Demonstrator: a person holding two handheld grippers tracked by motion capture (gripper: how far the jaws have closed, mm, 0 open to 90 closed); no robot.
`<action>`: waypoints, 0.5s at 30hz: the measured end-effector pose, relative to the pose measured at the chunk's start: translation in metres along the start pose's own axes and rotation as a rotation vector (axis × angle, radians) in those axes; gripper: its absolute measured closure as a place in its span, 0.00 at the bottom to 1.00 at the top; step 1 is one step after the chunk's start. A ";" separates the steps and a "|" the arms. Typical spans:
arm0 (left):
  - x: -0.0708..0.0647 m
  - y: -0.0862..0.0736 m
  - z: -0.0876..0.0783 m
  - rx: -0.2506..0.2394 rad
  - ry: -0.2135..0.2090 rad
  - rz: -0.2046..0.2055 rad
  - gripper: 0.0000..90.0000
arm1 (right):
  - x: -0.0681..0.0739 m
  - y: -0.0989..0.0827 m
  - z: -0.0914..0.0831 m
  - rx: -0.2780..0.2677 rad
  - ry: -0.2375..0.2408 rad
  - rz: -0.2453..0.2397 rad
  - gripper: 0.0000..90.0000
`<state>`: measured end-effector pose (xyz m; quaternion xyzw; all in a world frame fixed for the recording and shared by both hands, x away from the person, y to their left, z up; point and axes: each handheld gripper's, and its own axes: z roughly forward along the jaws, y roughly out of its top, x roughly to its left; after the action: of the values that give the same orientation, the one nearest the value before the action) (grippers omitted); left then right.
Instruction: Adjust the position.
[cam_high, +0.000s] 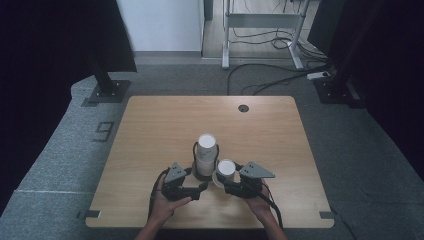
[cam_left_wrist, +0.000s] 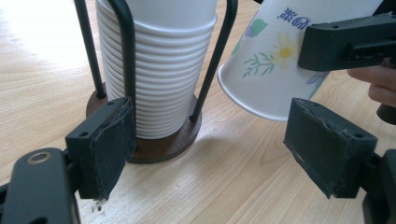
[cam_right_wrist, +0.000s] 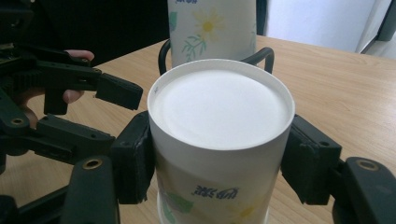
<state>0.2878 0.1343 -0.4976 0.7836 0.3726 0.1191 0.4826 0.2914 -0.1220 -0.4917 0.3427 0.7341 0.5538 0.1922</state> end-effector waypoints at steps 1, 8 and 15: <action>-0.001 0.000 0.000 0.001 -0.002 0.001 0.18 | 0.000 0.000 -0.001 -0.001 0.001 -0.001 0.37; -0.006 -0.002 0.002 0.008 -0.010 0.010 0.18 | 0.003 -0.001 -0.003 -0.004 0.008 0.001 0.37; -0.011 -0.003 0.003 0.016 -0.021 0.022 0.17 | 0.007 -0.001 -0.003 -0.007 0.016 -0.003 0.37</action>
<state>0.2803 0.1253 -0.4992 0.7927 0.3599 0.1132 0.4788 0.2843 -0.1197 -0.4910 0.3368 0.7342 0.5587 0.1883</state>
